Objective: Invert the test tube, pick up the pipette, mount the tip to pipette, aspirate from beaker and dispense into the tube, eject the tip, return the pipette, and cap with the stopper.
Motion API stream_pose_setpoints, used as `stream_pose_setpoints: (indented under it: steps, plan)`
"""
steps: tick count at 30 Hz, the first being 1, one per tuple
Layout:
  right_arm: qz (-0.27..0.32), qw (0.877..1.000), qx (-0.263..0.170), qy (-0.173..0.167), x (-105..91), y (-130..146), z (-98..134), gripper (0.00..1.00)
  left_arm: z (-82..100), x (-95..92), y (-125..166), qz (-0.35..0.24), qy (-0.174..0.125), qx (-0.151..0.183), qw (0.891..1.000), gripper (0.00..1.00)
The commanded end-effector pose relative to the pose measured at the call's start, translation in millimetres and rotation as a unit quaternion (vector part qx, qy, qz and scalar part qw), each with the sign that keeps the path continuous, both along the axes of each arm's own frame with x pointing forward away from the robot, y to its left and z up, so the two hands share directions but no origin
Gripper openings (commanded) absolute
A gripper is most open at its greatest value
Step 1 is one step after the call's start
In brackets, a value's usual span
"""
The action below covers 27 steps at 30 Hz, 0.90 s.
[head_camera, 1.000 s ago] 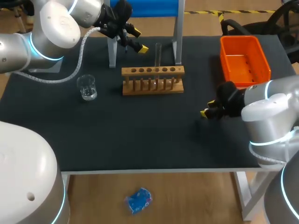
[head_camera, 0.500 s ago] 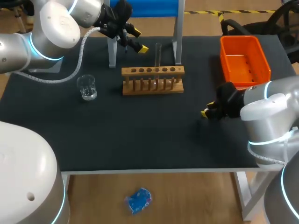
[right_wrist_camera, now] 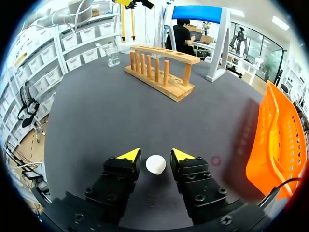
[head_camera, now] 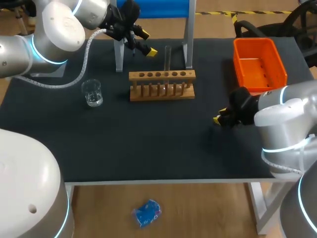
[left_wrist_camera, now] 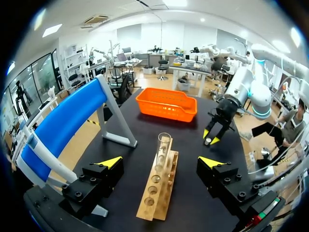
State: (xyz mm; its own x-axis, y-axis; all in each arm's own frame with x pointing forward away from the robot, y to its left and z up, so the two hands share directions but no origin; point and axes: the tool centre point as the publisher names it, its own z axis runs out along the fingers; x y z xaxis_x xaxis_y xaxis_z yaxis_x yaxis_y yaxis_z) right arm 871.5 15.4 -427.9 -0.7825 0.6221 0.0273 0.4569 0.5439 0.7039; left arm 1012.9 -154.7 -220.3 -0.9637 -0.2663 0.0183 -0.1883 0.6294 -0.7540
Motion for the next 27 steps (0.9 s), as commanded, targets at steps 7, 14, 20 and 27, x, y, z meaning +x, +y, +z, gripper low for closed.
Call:
stream_pose_setpoints:
  steps: [7,14,20,27]
  plan:
    - [0.000,1.000,0.000,0.002,-0.3,1.1,-0.8,0.35,1.4,0.4,0.2,-0.001,0.002,0.002,1.000,1.00]
    - [-0.001,1.000,0.000,0.004,-0.8,0.2,-2.1,0.26,1.4,0.4,0.2,-0.001,0.002,0.002,1.000,1.00]
    - [-0.003,1.000,0.000,0.004,-1.2,-0.4,-2.5,0.11,1.4,0.4,0.2,-0.001,0.002,0.002,1.000,1.00]
    - [-0.004,1.000,0.000,0.003,-1.4,-1.1,-0.9,0.00,1.4,0.4,0.2,-0.001,0.002,0.002,1.000,1.00]
